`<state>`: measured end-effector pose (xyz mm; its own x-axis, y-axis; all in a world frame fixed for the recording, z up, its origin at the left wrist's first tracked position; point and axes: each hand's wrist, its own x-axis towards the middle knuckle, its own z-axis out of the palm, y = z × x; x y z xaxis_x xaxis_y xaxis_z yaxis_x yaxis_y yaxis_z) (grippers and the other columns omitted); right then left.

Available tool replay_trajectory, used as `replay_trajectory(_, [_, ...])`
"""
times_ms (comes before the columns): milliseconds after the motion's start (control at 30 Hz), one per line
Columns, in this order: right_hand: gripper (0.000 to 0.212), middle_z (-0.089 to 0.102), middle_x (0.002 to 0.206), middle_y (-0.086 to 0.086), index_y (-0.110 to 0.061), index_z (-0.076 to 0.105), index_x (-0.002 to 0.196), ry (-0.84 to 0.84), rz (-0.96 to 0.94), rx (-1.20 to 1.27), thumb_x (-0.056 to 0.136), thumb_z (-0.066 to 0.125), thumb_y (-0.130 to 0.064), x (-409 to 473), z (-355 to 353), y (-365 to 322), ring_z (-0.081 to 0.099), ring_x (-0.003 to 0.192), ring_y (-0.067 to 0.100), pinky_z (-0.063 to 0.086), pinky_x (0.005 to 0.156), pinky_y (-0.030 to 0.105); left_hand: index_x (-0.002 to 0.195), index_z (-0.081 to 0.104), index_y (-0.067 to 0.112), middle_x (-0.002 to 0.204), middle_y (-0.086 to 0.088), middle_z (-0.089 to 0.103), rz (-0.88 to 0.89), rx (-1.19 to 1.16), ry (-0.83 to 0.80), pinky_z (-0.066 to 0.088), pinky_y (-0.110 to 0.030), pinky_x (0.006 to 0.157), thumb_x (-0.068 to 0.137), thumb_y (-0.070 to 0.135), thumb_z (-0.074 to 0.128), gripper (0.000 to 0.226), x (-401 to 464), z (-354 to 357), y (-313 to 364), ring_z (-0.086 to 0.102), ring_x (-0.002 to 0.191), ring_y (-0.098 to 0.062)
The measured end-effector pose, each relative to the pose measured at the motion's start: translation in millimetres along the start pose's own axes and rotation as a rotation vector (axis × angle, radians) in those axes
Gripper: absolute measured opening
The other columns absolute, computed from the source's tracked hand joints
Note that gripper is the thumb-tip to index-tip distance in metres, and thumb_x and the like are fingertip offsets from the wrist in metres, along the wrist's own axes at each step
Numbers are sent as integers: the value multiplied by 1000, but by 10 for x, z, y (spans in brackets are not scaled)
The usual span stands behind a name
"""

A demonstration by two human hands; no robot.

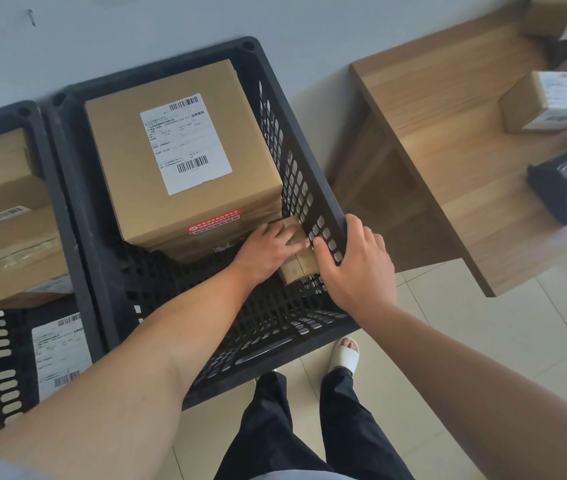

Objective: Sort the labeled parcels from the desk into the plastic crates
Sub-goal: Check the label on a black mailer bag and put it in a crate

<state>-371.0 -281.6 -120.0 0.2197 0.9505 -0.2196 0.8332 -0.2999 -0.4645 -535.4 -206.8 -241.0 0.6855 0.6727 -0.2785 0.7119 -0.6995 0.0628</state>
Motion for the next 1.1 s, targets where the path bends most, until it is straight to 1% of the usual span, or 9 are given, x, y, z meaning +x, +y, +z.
replay_trajectory(200, [57,62,131,2,-21,44,139,1,-19,9,97,48,-60,11,2,30,54,120,26,52,99,52,160,30,22,167,-12,26,-74,-49,-94,24,-47,125,103,9,51,62,-35,-69,69,21,155,-34])
replay_trajectory(333, [61,60,134,3,-21,41,142,-33,-23,26,97,45,-62,13,-10,39,53,123,27,51,101,53,163,25,27,173,-5,13,-254,-350,-160,14,-45,128,99,-8,43,75,-222,-347,133,9,160,-31])
replay_trajectory(400, [62,59,136,3,-21,40,144,-56,-25,59,98,44,-62,17,-33,44,52,125,27,50,102,53,161,33,23,171,-4,24,-372,-586,-128,21,-40,125,100,-5,45,68,-314,-626,223,22,157,-28])
replay_trajectory(500, [62,56,142,2,-21,40,148,-88,-20,162,100,45,-59,-2,-81,45,49,131,25,48,107,51,147,54,21,151,-7,54,-598,-897,-37,43,-34,109,101,5,52,49,-467,-982,387,53,135,-24])
replay_trajectory(633, [51,52,146,-2,-24,46,148,-143,73,518,103,50,-48,-60,-273,146,49,134,19,44,114,44,134,64,22,131,3,66,-725,-1114,209,47,-29,104,102,7,55,36,-616,-1365,715,60,122,-15])
replay_trajectory(700, [42,53,142,-2,-26,50,142,-120,170,667,103,54,-42,-84,-475,283,53,128,18,45,111,40,129,66,24,123,7,68,-745,-1211,332,48,-27,101,103,9,55,31,-625,-1602,966,62,116,-11])
replay_trajectory(800, [31,56,135,-2,-30,55,132,-52,318,837,102,58,-37,-180,-866,665,56,120,17,46,100,36,120,69,26,116,9,70,-716,-1351,405,52,-31,100,102,10,57,27,-523,-1921,1421,65,111,-12])
replay_trajectory(967, [30,62,126,2,-21,61,131,98,467,1034,103,59,-30,-317,-1531,1429,60,116,20,51,106,46,112,72,24,111,2,74,-579,-1516,373,59,-37,95,100,3,58,28,-86,-2224,2127,70,106,-18])
replay_trajectory(1100, [23,62,119,-1,-20,60,127,204,508,1152,106,55,-27,-355,-1979,1972,61,112,20,54,99,40,111,73,21,110,-2,75,-489,-1524,311,60,-36,93,100,0,56,29,391,-2311,2607,71,105,-20])
